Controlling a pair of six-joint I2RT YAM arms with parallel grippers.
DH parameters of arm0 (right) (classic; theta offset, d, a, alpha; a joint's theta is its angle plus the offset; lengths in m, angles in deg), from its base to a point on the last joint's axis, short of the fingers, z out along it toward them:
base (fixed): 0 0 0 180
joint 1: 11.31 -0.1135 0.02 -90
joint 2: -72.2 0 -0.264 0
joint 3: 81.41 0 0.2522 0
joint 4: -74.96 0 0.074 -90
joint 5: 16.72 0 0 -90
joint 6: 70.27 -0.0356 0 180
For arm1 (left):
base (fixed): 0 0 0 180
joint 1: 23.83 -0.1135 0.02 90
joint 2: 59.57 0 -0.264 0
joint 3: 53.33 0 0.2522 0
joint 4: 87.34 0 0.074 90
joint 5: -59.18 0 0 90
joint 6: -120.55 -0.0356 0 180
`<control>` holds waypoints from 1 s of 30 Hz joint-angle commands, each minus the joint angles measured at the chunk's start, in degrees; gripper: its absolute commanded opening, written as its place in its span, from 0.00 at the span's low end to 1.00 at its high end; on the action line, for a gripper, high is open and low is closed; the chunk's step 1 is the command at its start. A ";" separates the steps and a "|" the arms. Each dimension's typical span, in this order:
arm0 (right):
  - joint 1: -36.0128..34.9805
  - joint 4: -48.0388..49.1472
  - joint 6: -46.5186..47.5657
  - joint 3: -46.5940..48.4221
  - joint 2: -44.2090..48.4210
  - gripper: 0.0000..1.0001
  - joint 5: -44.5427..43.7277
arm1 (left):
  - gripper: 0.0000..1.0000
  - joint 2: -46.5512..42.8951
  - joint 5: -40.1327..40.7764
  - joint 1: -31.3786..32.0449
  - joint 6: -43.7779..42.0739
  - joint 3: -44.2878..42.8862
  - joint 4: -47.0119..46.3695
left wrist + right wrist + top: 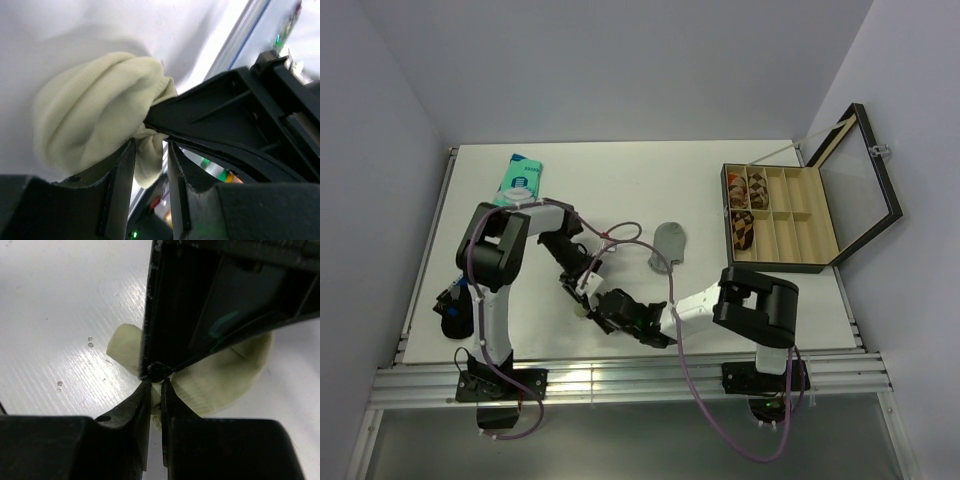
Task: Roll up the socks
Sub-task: Roll the sock at the center of the board.
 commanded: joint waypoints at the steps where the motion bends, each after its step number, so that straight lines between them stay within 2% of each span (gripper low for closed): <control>1: 1.95 0.23 -2.96 -2.77 0.84 0.02 4.66 | 0.37 -5.36 -2.80 -2.30 6.32 1.33 -9.23; 11: 11.70 4.89 -10.25 -6.20 2.25 0.02 27.59 | 0.34 -17.39 3.08 -11.01 14.84 3.44 -22.67; 15: 16.10 1.64 -12.81 -3.31 -0.29 0.03 37.78 | 0.33 -25.74 11.41 -11.98 15.99 9.74 -33.12; 20: 21.45 -2.93 -17.10 1.00 -6.00 0.03 48.51 | 0.34 -36.28 16.17 -11.89 12.93 15.65 -41.22; 24: 23.75 -6.00 -20.10 5.91 -10.13 0.03 53.89 | 0.38 -43.85 21.00 -9.27 7.57 22.83 -46.67; 26: 24.45 -9.95 -21.68 8.03 -12.24 0.03 56.00 | 0.39 -49.21 25.99 -5.14 4.50 26.62 -51.23; 30: 26.64 -12.86 -24.49 11.46 -14.27 0.03 59.43 | 0.48 -57.56 31.29 2.68 0.71 37.69 -59.32</control>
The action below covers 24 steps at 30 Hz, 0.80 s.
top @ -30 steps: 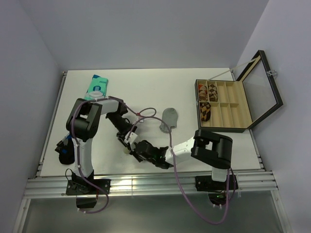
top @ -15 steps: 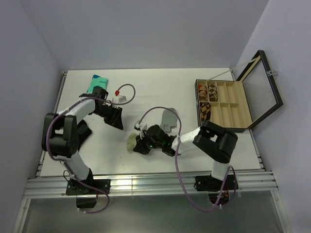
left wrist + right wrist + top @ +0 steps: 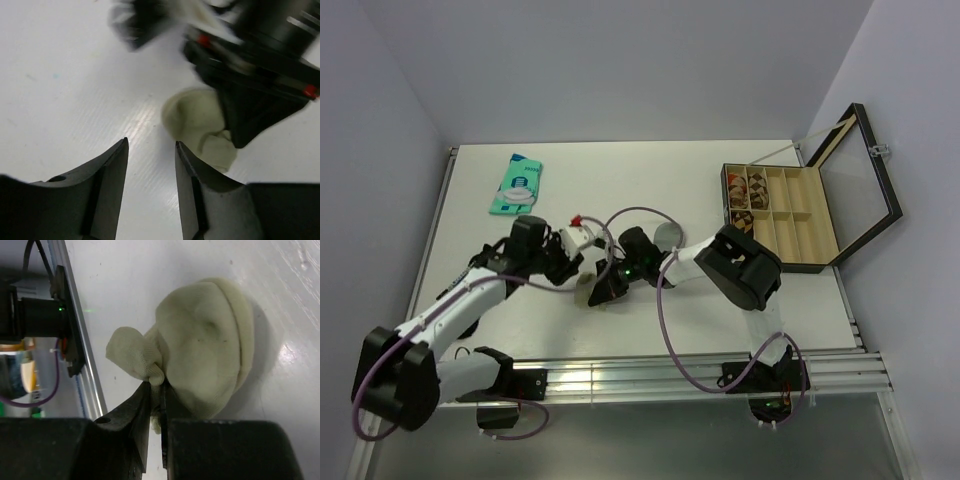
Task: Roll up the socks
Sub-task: Roll the sock at the center of the board.
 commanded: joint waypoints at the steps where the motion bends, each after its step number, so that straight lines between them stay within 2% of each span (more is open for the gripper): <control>1: 1.60 -11.24 -2.31 1.50 -3.17 0.03 1.53 | 0.49 -6.29 6.79 6.34 -5.70 7.09 -9.78; 3: 2.04 -13.53 -2.23 3.08 -3.61 0.03 0.92 | 0.52 -9.55 6.28 7.50 -7.11 9.81 -11.99; 11: 3.01 -20.92 -2.23 7.39 -5.28 0.03 -0.57 | 0.55 -15.18 0.83 11.80 -14.22 15.18 -10.41; 24: 3.98 -23.21 -2.58 8.80 -6.69 0.02 -1.10 | 0.59 -13.34 2.05 17.17 -18.01 18.79 -9.70</control>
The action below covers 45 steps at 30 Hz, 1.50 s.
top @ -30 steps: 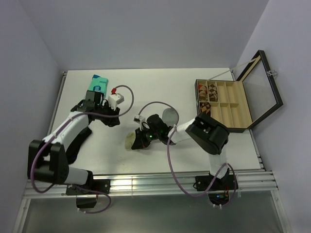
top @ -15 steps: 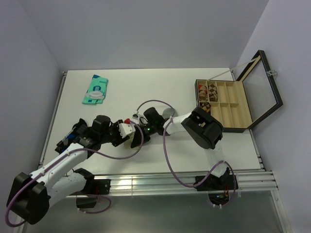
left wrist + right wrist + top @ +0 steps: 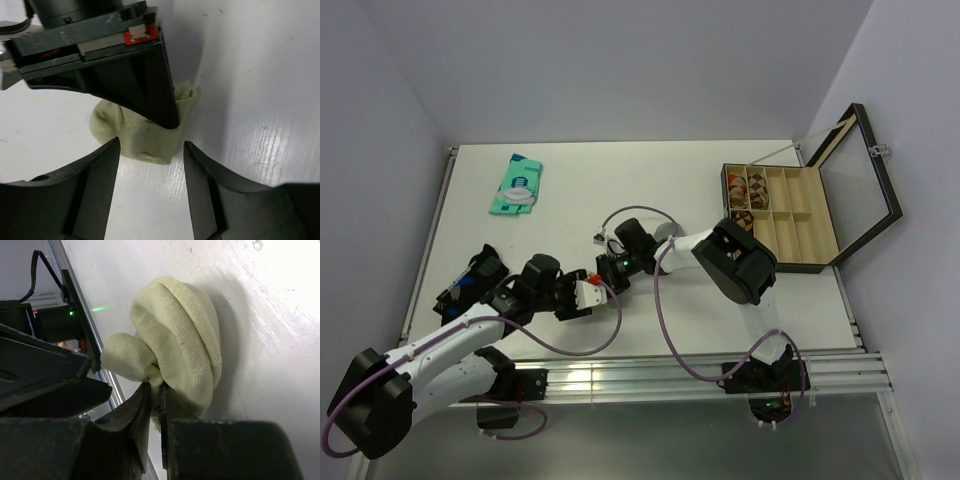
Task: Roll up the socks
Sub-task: Roll the sock at the center of the board.
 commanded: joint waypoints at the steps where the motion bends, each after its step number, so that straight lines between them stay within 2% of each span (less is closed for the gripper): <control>1: 1.05 -7.01 2.45 -0.31 -2.97 0.02 -6.46 | 0.59 0.85 -0.42 1.25 -2.19 0.52 -1.38; 10: 1.05 -7.28 2.62 -0.14 -2.88 0.01 -6.63 | 0.60 3.57 2.04 4.86 -1.75 2.36 -6.20; 22: 1.05 -7.72 3.68 -0.75 -2.36 0.01 -6.81 | 0.55 10.07 5.21 4.86 -0.69 3.77 -10.43; 31: 1.58 -6.40 3.33 -2.42 -1.30 0.01 -6.28 | 0.40 14.56 3.10 4.78 -0.69 2.46 -8.50; 35: 1.84 -6.40 3.59 -3.04 -0.42 0.02 -6.28 | 0.22 16.32 0.90 3.81 -0.78 1.49 -6.04; 38: 2.02 -6.05 3.50 -3.83 0.72 0.08 -7.16 | 0.13 17.72 -1.99 2.14 -1.04 0.00 -4.02; 39: 2.02 -5.44 3.24 -4.18 1.68 0.14 -8.03 | 0.11 18.16 -2.70 1.01 -1.13 -0.36 -2.88; 41: 2.10 -4.04 2.72 -5.67 2.82 0.20 -8.65 | 0.03 18.78 -4.11 0.03 -1.57 -1.15 -2.00; 42: 2.19 -2.55 2.02 -6.20 4.31 0.27 -9.27 | 0.01 19.74 -4.46 -0.49 -1.83 -1.50 -0.51; 44: 2.28 -1.31 1.75 -7.78 6.16 0.33 -10.32 | 0.00 20.80 -7.16 -1.20 -2.54 -2.90 1.34; 45: 2.28 -0.35 1.22 -8.48 7.30 0.41 -11.46 | 0.00 21.76 -7.97 -2.33 -2.97 -3.43 2.48</control>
